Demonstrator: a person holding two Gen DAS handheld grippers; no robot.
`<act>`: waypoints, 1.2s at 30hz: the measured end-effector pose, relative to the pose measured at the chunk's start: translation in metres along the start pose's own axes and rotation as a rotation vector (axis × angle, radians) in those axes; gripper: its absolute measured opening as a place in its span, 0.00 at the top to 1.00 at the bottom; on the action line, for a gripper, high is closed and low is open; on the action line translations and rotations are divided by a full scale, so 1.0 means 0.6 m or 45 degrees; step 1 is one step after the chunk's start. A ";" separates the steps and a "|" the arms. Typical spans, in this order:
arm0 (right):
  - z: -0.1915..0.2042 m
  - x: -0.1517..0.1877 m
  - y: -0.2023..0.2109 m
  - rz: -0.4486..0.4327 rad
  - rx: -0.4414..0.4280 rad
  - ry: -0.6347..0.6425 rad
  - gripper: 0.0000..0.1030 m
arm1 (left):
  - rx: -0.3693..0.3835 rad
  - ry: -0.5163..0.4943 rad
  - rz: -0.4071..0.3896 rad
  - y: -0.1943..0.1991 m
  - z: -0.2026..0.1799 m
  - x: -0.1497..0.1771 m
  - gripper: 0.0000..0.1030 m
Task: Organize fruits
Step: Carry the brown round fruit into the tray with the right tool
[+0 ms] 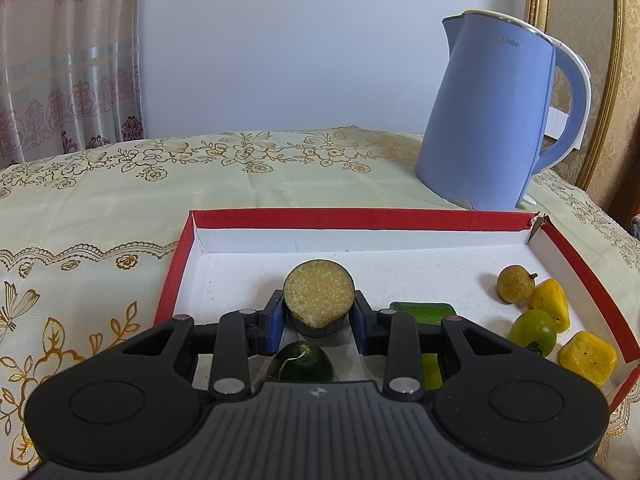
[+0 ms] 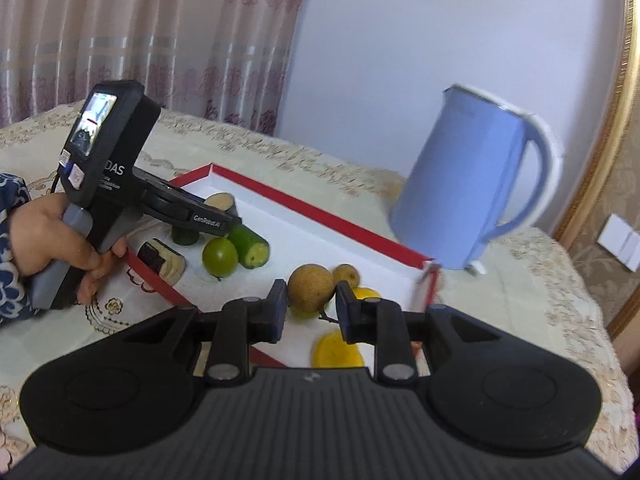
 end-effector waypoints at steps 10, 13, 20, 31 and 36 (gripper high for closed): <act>0.052 0.010 -0.094 0.095 -0.126 -0.061 0.76 | 0.003 0.002 0.000 0.000 0.000 0.000 0.68; 0.051 0.024 -0.118 0.135 -0.129 -0.093 0.76 | 0.004 0.004 0.000 0.000 0.001 0.000 0.68; 0.030 0.031 -0.142 0.162 -0.086 -0.132 0.77 | 0.005 0.004 0.000 0.000 0.001 0.000 0.68; 0.032 0.026 -0.155 0.160 -0.090 -0.131 0.76 | 0.005 -0.006 0.002 0.001 -0.001 0.002 0.68; 0.024 0.030 -0.155 0.152 -0.093 -0.151 0.76 | -0.003 -0.034 0.005 0.006 -0.009 0.009 0.68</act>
Point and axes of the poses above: each gripper's, at about its wrist camera, not at the fingertips, and y roughly against the way its jaws point, z to its left, x to its underside, the point moved 6 cm from there along -y, roughly the way its jaws point, and after that the axes turned 9 degrees about x, right-handed, at the moved point
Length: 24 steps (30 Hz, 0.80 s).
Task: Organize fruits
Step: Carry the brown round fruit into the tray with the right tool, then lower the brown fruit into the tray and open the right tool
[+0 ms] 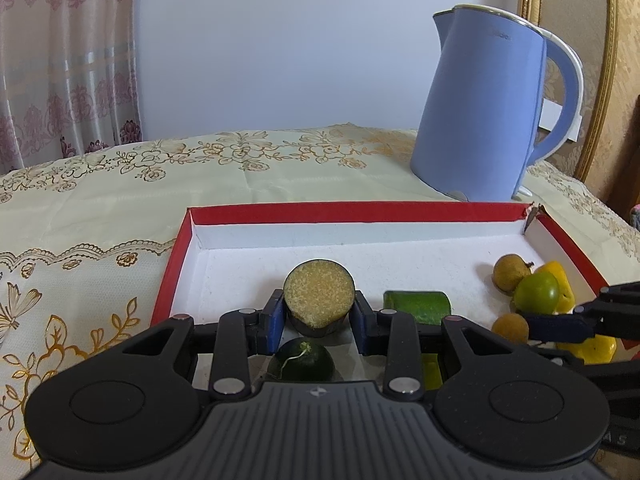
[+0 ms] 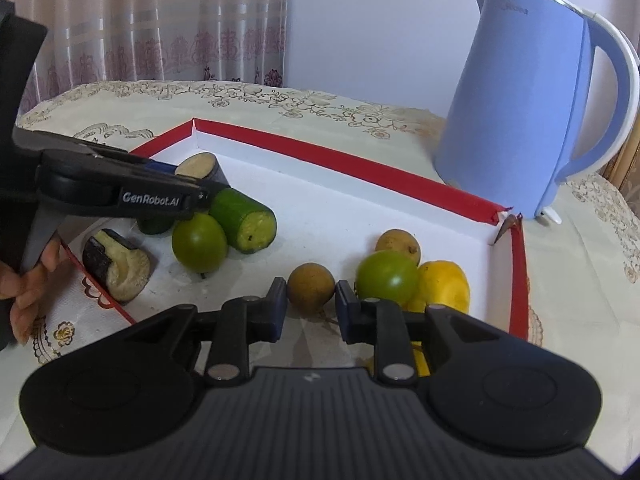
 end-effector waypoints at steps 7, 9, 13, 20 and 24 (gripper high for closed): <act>-0.009 0.006 0.001 -0.020 -0.035 -0.043 0.76 | 0.003 -0.027 0.010 0.017 -0.011 0.016 0.69; -0.013 0.009 0.001 -0.034 -0.048 -0.071 0.75 | -0.002 -0.034 0.009 0.021 -0.010 0.019 0.69; -0.015 0.016 0.004 -0.074 -0.054 -0.093 0.75 | -0.069 -0.091 0.019 0.032 -0.011 0.029 0.69; -0.015 0.019 0.008 -0.087 -0.052 -0.075 0.76 | -0.073 -0.076 0.020 0.045 -0.021 0.038 0.69; -0.023 0.024 0.013 -0.088 -0.052 -0.083 0.76 | -0.071 -0.062 0.016 0.045 -0.020 0.039 0.69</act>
Point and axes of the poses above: each gripper's, at about its wrist camera, not at the fingertips, and y roughly against the way its jaws point, z to its left, x to its underside, the point moved 6 cm from there along -y, roughly the way its jaws point, and after that the axes turned 9 degrees about x, right-handed, at the moved point
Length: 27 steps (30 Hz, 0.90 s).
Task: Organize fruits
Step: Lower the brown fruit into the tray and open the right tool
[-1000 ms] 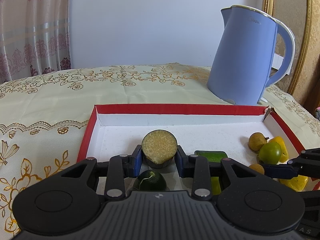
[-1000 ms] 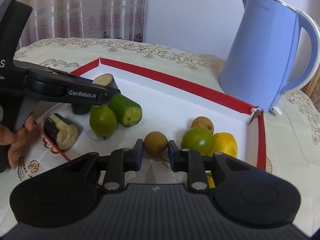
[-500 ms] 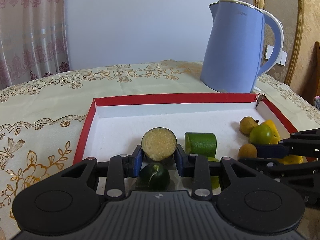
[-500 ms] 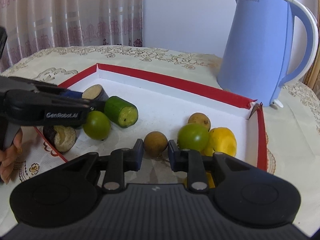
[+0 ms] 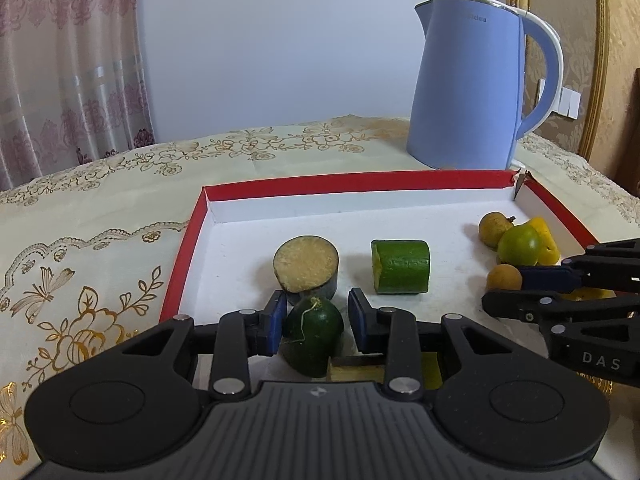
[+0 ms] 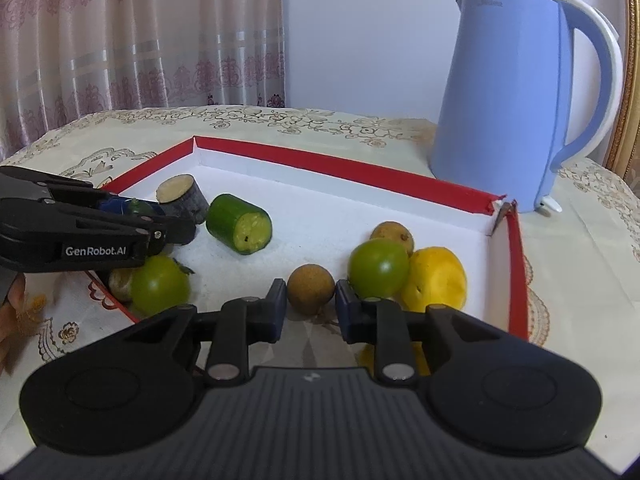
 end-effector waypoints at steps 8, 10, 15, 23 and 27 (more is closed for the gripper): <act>0.005 0.000 -0.002 -0.002 -0.001 0.006 0.75 | -0.003 0.001 0.011 -0.013 0.008 -0.013 0.68; 0.005 0.001 -0.002 -0.003 -0.002 0.004 0.75 | 0.003 0.007 0.004 -0.017 0.011 -0.015 0.68; 0.004 0.003 -0.002 -0.006 -0.005 -0.002 0.75 | -0.003 0.051 -0.007 -0.025 0.019 -0.022 0.68; 0.000 0.004 0.000 -0.010 -0.014 -0.013 0.74 | -0.001 -0.021 -0.001 -0.015 0.001 -0.012 0.69; 0.000 0.003 0.000 -0.011 -0.017 -0.016 0.74 | -0.003 -0.061 -0.001 0.001 -0.008 -0.001 0.69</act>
Point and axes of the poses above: each gripper's, at about its wrist camera, not at the fingertips, and y roughly against the way its jaws point, z to its left, x to its underside, the point moved 6 cm from there along -y, roughly the way its jaws point, and after that the axes turned 9 degrees about x, right-handed, at the moved point
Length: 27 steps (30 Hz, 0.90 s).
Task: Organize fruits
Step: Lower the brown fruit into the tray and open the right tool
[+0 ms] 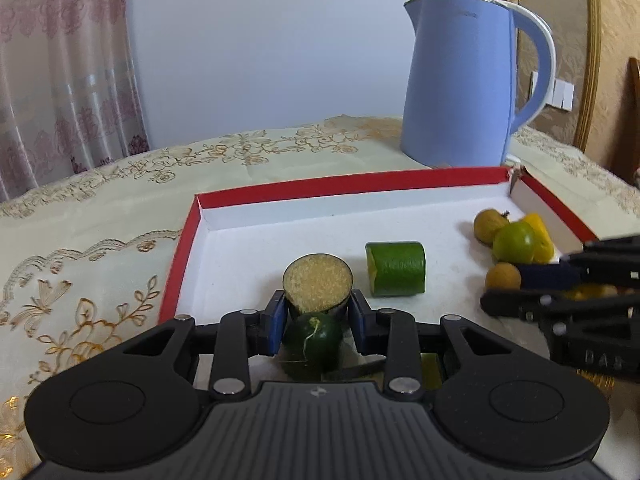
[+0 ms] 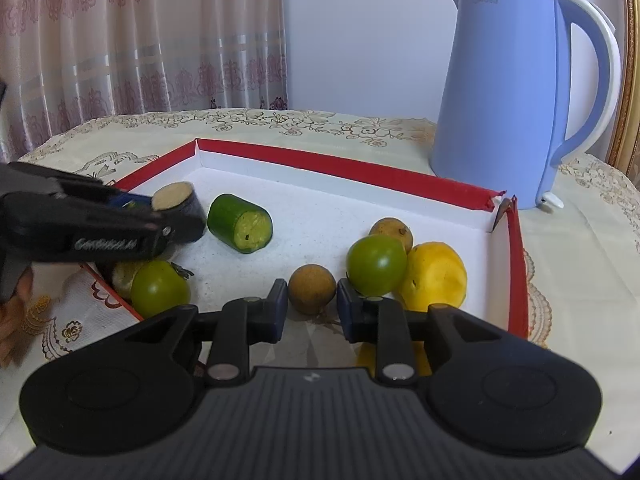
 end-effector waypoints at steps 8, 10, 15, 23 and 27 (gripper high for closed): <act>0.000 -0.001 0.000 -0.001 0.003 0.011 0.73 | -0.012 0.007 0.007 0.001 0.005 0.001 0.69; 0.000 0.000 0.000 -0.001 0.003 0.013 0.73 | -0.014 0.008 0.002 0.005 0.005 0.002 0.69; 0.001 0.000 0.000 -0.001 0.010 0.019 0.74 | -0.024 0.002 -0.018 0.018 0.008 -0.003 0.69; 0.003 0.001 0.001 0.001 0.025 0.028 0.73 | -0.043 -0.003 -0.035 0.036 0.012 -0.006 0.69; 0.001 0.000 0.004 0.023 0.033 0.038 0.71 | -0.048 -0.001 -0.039 0.044 0.015 -0.003 0.69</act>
Point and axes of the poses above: each gripper's, at about its wrist camera, not at the fingertips, and y roughly against the way its jaws point, z to its left, x to its underside, the point moved 6 cm from there along -y, roughly the way its jaws point, and after that the axes turned 9 degrees about x, right-handed, at the moved point
